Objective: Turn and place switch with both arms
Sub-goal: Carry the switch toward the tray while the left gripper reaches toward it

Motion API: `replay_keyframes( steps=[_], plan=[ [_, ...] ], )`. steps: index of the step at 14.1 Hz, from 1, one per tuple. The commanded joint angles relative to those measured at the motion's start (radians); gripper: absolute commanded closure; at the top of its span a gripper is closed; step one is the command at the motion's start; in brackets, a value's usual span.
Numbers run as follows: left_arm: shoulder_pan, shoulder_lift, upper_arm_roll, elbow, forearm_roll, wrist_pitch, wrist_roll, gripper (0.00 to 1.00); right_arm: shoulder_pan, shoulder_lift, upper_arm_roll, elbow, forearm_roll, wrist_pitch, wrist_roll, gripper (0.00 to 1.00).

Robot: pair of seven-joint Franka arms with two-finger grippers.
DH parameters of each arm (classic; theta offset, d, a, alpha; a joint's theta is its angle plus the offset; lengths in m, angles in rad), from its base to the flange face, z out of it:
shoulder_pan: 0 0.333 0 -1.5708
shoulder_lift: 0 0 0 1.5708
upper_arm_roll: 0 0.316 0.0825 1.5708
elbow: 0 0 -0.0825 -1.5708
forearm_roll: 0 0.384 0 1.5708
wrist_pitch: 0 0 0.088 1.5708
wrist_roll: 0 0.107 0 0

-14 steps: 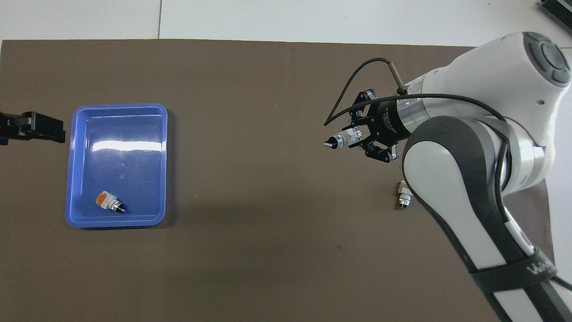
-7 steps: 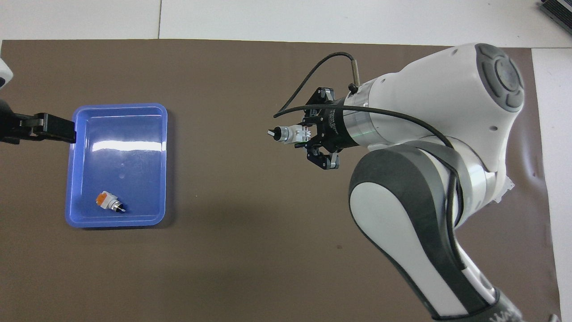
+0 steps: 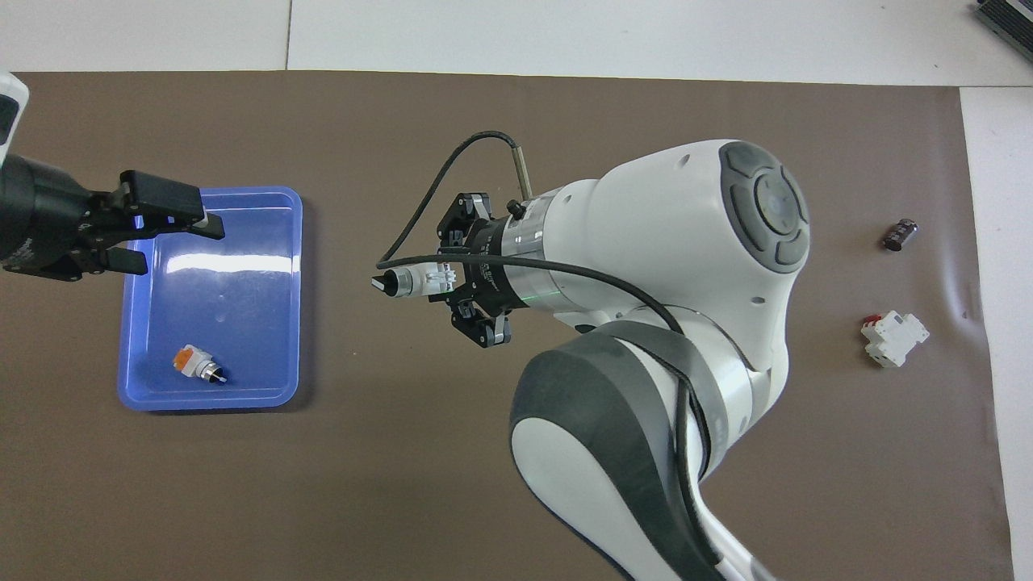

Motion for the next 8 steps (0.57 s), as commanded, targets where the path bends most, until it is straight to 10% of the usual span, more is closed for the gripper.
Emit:
replay_keyframes(
  steps=[1, 8],
  plan=[
    [-0.004, -0.041, 0.005, -0.061, -0.104, 0.043, -0.202, 0.06, 0.001, 0.014, -0.001, 0.018, 0.029, 0.002, -0.033, 1.0],
    [-0.089, -0.113, 0.0, -0.226, -0.269, 0.247, -0.636, 0.33, 0.002, 0.011, 0.0, 0.012, 0.026, -0.01, -0.031, 1.0]
  ],
)
